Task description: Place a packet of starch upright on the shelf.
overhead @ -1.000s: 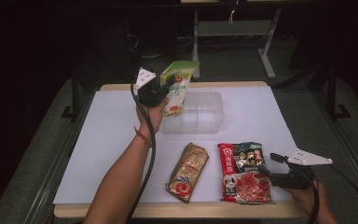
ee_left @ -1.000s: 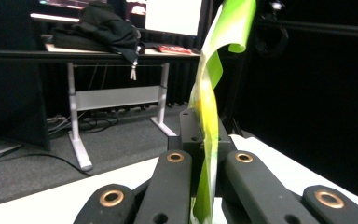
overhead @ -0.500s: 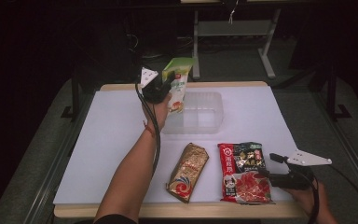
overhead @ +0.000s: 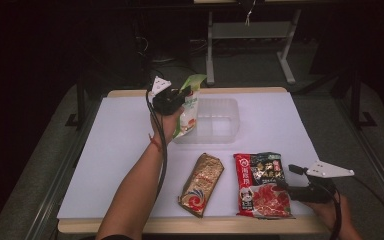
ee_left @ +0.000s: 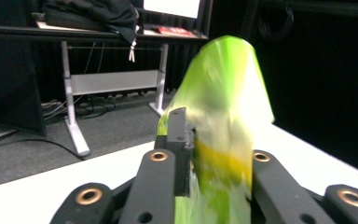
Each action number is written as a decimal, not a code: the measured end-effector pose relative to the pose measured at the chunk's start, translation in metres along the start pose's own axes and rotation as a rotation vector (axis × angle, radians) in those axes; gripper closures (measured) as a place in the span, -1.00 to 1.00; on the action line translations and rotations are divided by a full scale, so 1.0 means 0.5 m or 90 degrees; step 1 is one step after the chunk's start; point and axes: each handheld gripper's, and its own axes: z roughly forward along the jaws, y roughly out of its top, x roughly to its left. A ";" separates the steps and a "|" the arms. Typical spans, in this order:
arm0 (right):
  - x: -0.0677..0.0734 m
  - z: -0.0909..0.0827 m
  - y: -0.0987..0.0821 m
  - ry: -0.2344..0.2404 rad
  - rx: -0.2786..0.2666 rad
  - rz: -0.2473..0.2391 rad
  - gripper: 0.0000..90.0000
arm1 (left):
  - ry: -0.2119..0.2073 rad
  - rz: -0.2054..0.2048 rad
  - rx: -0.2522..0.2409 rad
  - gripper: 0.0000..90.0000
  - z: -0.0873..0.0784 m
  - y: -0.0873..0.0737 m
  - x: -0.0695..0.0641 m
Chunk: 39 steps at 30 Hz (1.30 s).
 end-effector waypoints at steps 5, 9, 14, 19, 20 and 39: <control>0.000 0.001 0.000 0.000 0.003 0.001 -0.43 | -0.033 0.045 0.039 0.52 -0.026 -0.013 0.006; 0.001 0.002 0.000 0.000 0.007 -0.004 -0.43 | -0.046 0.073 0.057 0.42 -0.054 -0.029 0.008; 0.002 0.004 0.000 -0.002 0.013 -0.004 -0.43 | -0.072 0.109 0.069 0.46 -0.085 -0.045 0.001; 0.001 0.004 0.000 -0.001 0.011 -0.003 -0.43 | -0.075 0.128 0.082 0.50 -0.106 -0.060 -0.003; 0.001 0.004 0.000 -0.001 0.012 -0.004 -0.43 | -0.079 0.126 0.083 0.52 -0.110 -0.064 -0.002; 0.001 0.005 0.000 -0.003 0.013 -0.004 -0.43 | -0.068 0.249 0.232 0.73 -0.123 -0.142 -0.014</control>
